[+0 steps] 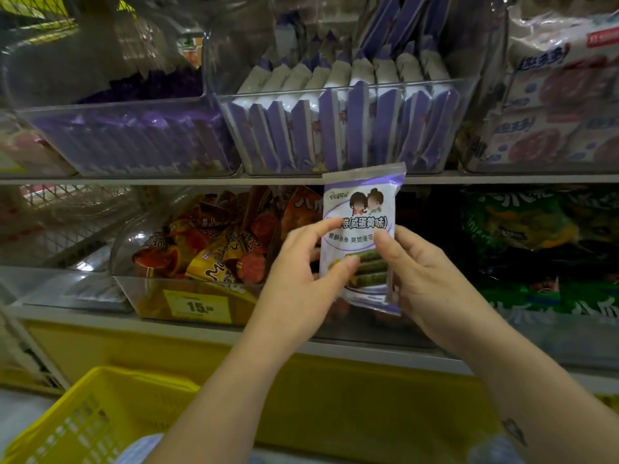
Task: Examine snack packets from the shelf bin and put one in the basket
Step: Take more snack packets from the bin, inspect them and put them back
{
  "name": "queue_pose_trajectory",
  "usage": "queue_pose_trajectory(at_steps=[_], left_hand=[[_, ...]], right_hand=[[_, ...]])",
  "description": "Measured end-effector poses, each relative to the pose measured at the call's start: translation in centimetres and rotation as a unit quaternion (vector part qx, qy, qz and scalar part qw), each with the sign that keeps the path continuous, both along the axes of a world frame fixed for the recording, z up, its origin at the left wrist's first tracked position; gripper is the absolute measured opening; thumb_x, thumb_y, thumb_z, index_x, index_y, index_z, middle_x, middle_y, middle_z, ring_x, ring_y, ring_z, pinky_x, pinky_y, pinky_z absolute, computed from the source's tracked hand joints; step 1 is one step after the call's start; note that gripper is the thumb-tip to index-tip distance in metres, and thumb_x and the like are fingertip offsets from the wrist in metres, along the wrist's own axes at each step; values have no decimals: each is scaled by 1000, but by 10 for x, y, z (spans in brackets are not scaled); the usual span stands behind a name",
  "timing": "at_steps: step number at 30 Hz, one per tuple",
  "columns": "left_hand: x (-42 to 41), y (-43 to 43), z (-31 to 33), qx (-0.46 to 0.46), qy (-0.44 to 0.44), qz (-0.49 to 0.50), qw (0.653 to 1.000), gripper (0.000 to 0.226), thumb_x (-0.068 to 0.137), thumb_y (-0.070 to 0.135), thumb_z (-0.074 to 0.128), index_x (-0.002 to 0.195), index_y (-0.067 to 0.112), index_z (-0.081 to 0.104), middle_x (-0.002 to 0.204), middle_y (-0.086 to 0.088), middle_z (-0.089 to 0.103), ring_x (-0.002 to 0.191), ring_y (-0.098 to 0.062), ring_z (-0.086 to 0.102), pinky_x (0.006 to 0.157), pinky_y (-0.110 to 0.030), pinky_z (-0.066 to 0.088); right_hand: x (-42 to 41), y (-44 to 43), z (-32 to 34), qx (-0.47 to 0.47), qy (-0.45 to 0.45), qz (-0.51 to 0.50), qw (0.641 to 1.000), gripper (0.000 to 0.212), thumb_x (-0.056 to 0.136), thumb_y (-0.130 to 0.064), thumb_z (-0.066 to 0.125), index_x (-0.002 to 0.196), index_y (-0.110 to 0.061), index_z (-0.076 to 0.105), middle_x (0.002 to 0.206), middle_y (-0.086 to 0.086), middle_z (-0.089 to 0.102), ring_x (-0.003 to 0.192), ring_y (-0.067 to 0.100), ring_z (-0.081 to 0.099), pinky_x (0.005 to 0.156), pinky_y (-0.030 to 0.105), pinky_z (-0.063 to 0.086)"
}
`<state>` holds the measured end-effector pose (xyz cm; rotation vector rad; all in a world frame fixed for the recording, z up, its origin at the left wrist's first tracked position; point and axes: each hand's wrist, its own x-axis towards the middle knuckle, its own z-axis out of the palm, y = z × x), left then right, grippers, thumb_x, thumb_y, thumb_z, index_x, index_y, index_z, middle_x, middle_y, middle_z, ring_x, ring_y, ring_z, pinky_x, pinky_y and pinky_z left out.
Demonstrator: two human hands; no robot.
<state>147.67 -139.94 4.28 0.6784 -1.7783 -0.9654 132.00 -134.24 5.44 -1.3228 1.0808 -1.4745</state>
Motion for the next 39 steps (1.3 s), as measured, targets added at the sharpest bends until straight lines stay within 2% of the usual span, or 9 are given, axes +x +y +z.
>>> queue_pose_trajectory(at_steps=[5,9,12,16,22,26,30,33,39], left_hand=[[6,0,7,131,37,-152,979,71,80,52,69,142,49,34,136,26,54,128,-5,52,105,-42,45],[12,0,8,192,84,-231,950,68,87,34,67,147,37,34,140,0,56,126,-22,56,100,-41,49],[13,3,10,228,122,-289,922,50,93,17,54,141,26,42,131,-5,63,120,-24,61,92,-34,54],[16,1,10,260,151,-325,897,51,92,8,48,141,22,42,135,-11,60,125,-29,57,94,-39,54],[19,-7,13,169,197,-158,953,57,80,12,70,129,33,51,126,0,65,116,-15,63,88,-32,55],[27,-10,13,-9,40,-33,999,60,75,38,74,123,60,46,132,21,53,121,2,52,89,-23,54],[28,-11,11,-33,-23,-65,997,48,80,25,77,111,56,58,109,18,66,99,-1,64,75,-17,54],[33,-14,15,-17,7,-84,996,28,77,23,74,97,43,67,94,14,71,90,-2,66,72,-16,52],[52,-26,16,99,141,-110,979,27,70,31,82,94,39,72,103,4,74,99,-14,69,76,-25,56]], right_hand=[[2,2,2,-10,25,65,998,31,99,-35,40,124,-42,58,119,-8,70,108,12,67,76,26,58],[3,2,3,-46,99,31,994,46,96,-18,52,136,-41,48,120,-18,67,111,3,63,88,20,54],[1,2,2,-45,89,19,995,64,84,-27,62,142,-41,39,118,-20,67,110,-1,62,83,17,54],[-3,2,0,-18,53,33,998,72,72,-28,73,136,-40,42,115,-15,69,107,8,66,78,29,59],[-10,4,2,-69,162,-55,983,60,78,-14,76,117,-52,50,107,-24,67,102,0,65,74,22,58],[-3,9,2,-101,287,-82,949,60,81,-10,75,116,-55,54,106,-28,64,99,-4,63,73,20,58],[2,12,3,-148,351,-119,917,59,77,-11,79,113,-52,56,100,-26,67,94,-7,63,74,16,56],[-1,12,6,-147,323,-135,925,56,72,-18,82,113,-49,58,105,-27,66,100,-9,61,81,13,53],[-18,10,10,-100,177,-120,972,29,72,-10,77,95,-25,67,90,-9,76,87,6,71,76,19,57]])
